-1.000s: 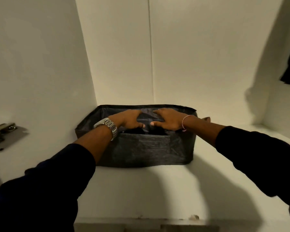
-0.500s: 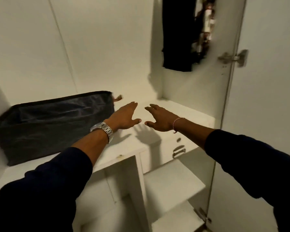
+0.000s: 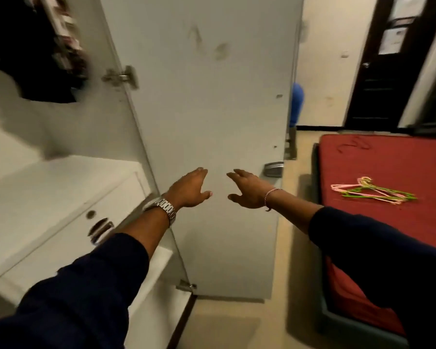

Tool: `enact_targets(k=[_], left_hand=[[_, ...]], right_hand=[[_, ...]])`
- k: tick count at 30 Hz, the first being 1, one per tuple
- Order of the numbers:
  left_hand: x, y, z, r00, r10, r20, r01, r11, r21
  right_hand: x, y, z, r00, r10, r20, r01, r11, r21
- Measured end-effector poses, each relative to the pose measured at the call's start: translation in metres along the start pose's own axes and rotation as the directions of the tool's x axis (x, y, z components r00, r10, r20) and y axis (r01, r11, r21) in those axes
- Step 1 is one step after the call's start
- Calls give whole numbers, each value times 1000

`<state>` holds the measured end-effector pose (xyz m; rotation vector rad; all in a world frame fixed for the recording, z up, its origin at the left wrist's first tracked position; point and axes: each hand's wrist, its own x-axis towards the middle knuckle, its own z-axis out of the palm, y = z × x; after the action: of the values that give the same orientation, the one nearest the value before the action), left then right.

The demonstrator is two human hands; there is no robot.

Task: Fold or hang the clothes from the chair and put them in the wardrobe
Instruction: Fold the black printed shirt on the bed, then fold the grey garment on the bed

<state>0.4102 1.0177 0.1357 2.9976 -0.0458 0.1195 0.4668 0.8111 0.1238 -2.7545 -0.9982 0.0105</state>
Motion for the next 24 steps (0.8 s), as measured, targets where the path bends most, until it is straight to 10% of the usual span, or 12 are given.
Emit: enact_targets(k=[24], left_hand=[[218,543,178,746,653,131,-635,757,-153]], right_hand=[[-292,476,-40,780,626,-9,-625,779,-39]])
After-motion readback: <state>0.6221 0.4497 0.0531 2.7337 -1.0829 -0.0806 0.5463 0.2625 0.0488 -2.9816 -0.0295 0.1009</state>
